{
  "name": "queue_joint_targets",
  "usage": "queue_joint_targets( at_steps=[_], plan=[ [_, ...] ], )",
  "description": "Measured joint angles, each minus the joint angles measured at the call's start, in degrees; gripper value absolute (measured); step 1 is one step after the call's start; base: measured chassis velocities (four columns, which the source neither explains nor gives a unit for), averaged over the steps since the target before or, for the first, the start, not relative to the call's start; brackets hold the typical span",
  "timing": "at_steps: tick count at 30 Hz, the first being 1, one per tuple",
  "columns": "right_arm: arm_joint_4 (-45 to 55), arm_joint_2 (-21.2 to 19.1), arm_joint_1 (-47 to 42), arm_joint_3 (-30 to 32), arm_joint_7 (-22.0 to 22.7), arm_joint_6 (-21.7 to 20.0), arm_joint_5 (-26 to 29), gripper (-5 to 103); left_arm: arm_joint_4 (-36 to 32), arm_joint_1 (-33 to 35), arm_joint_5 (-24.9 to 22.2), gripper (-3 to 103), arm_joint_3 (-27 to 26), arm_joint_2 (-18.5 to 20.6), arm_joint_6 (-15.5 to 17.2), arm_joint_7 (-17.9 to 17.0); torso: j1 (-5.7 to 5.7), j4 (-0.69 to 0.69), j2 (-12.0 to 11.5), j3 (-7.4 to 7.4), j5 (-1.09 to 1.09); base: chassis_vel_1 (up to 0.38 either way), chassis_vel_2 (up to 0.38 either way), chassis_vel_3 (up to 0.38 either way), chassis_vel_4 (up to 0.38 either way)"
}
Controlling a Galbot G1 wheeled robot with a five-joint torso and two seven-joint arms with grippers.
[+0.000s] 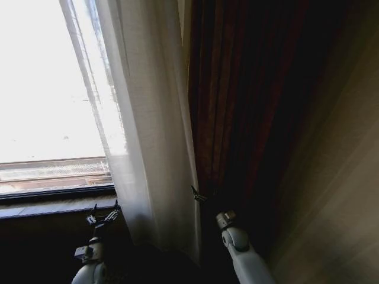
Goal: Open the curtains by pulling them apart, changing their state from closed to fully open.
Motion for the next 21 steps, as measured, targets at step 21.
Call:
queue_joint_targets(
  at_steps=[21],
  plan=[
    [-1.01, 0.00, 0.11, -0.04, -0.29, 2.62, 1.61, 100, 0.01, 0.00, 0.00, 100, -0.11, 0.02, 0.00, -0.03, -0.01, 0.02, 0.00, -0.01, -0.03, 0.278, 0.264, -0.272, -0.258]
  ],
)
